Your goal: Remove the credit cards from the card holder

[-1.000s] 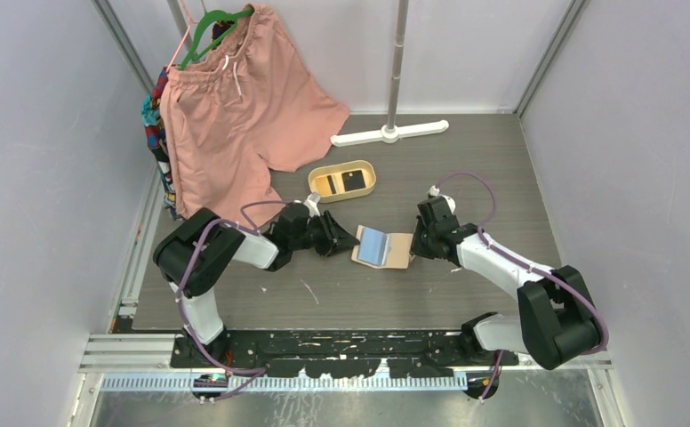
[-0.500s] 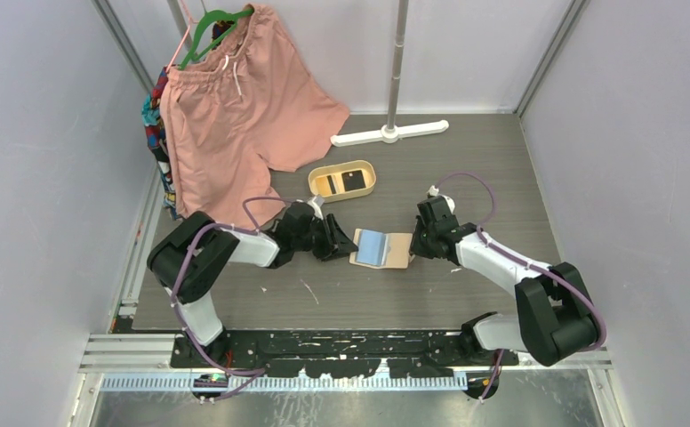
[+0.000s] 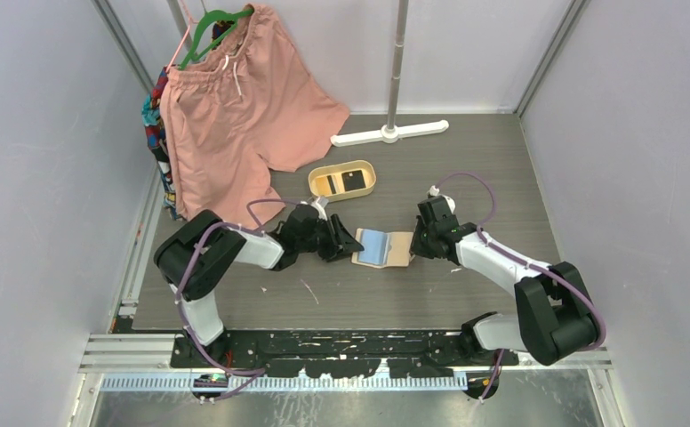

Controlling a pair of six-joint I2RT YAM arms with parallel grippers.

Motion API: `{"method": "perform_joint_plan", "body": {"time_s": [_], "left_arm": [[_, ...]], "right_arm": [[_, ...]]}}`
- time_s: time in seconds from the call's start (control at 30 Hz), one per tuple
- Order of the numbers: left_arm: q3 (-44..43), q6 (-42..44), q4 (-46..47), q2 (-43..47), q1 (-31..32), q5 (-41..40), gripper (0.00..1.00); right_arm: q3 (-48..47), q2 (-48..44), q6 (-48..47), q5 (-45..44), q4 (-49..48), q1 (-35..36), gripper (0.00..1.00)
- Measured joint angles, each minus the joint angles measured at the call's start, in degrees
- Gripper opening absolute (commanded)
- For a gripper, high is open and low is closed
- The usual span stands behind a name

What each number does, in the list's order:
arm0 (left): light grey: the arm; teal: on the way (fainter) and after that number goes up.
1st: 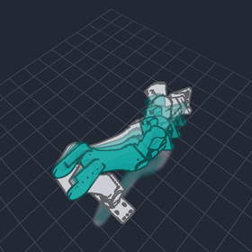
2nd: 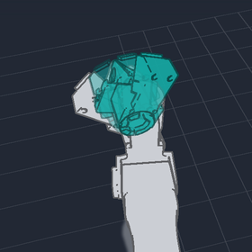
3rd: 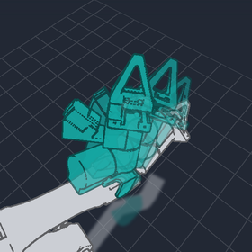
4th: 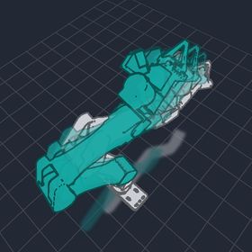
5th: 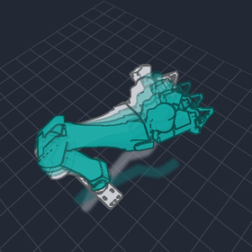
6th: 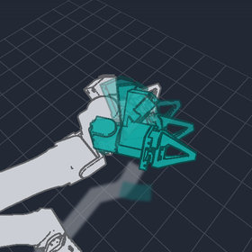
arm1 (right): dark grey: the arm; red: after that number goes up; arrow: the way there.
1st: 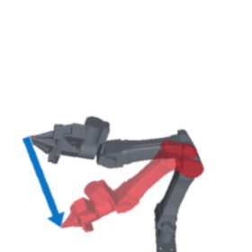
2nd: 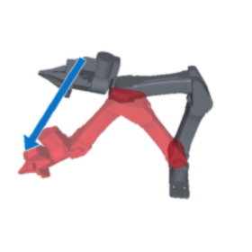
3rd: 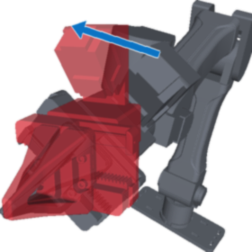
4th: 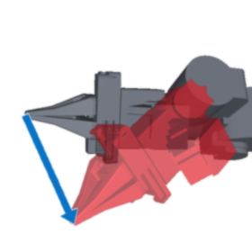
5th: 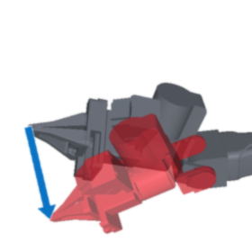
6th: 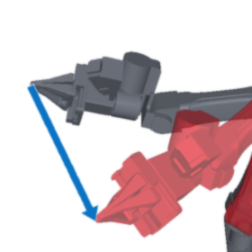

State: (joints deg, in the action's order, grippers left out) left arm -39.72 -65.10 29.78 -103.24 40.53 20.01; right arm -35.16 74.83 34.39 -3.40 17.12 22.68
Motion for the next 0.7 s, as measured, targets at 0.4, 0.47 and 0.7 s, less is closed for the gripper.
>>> {"method": "perform_joint_plan", "body": {"time_s": [0.4, 0.47, 0.7], "left_arm": [[5.70, -7.17, 14.40, -3.76, -0.52, -0.26, 0.18], [6.29, -8.20, 16.79, -4.70, -0.55, -0.22, 0.18], [6.86, -8.41, 17.90, -4.79, -0.52, -0.52, 0.09]], "right_arm": [[0.02, 0.11, -0.02, -0.02, -0.02, -0.04, 0.01], [0.02, 0.15, 0.00, -0.04, -0.02, -0.04, 0.01], [0.02, 0.22, -0.02, 0.02, -0.17, -0.04, 0.01]]}}
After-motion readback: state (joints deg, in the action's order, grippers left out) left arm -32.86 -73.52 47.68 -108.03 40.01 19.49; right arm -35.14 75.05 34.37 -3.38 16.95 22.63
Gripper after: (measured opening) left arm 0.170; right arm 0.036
